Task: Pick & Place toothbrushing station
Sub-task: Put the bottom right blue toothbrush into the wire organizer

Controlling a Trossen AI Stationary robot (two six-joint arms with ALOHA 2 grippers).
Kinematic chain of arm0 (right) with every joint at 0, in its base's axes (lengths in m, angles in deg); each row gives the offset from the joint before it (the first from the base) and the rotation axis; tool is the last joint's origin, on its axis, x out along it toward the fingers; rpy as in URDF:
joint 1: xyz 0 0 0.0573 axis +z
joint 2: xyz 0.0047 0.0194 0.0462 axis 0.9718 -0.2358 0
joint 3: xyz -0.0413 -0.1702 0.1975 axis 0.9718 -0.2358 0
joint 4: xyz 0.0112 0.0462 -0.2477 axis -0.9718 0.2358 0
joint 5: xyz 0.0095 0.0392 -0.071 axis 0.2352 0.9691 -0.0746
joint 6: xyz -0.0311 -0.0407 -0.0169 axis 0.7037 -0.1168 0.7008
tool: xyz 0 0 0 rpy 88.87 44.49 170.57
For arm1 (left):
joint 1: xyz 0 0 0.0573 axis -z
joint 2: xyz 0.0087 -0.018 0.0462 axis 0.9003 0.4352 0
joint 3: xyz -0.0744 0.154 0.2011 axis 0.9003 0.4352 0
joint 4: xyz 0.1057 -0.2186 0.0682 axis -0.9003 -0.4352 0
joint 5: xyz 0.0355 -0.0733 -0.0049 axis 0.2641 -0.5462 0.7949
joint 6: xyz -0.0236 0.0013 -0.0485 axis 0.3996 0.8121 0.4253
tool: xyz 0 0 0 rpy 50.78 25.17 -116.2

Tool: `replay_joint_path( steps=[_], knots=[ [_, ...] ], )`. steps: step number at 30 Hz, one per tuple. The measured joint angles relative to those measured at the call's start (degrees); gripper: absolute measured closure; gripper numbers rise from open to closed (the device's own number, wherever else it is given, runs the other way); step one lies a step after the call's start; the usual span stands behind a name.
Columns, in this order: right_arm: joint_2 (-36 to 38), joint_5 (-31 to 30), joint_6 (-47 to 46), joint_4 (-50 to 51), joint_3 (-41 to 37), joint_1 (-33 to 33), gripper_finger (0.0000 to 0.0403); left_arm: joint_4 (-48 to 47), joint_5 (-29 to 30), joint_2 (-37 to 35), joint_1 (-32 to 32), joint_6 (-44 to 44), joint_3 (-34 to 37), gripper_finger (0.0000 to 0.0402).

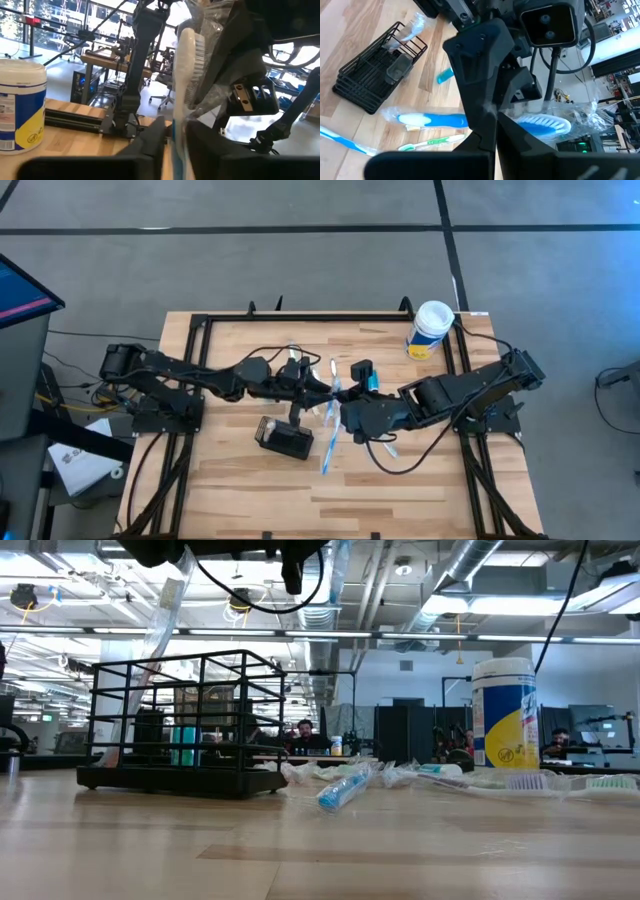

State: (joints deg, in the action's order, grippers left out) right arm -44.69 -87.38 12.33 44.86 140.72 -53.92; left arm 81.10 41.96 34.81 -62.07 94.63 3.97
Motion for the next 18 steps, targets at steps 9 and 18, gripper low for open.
replay_joint_path(
  steps=[9, 18],
  knots=[
    [0.00, 1.81, -1.05, -0.02, 0.00, -0.02, 0.0403, -0.09, -0.15, 0.00, 0.09, 0.00, 0.04, 0.0394],
    [0.00, 3.05, -0.12, -0.02, 0.00, 0.48, 0.0376, -2.32, 0.02, -1.16, 0.09, -0.32, 0.05, 0.0396]
  ],
)
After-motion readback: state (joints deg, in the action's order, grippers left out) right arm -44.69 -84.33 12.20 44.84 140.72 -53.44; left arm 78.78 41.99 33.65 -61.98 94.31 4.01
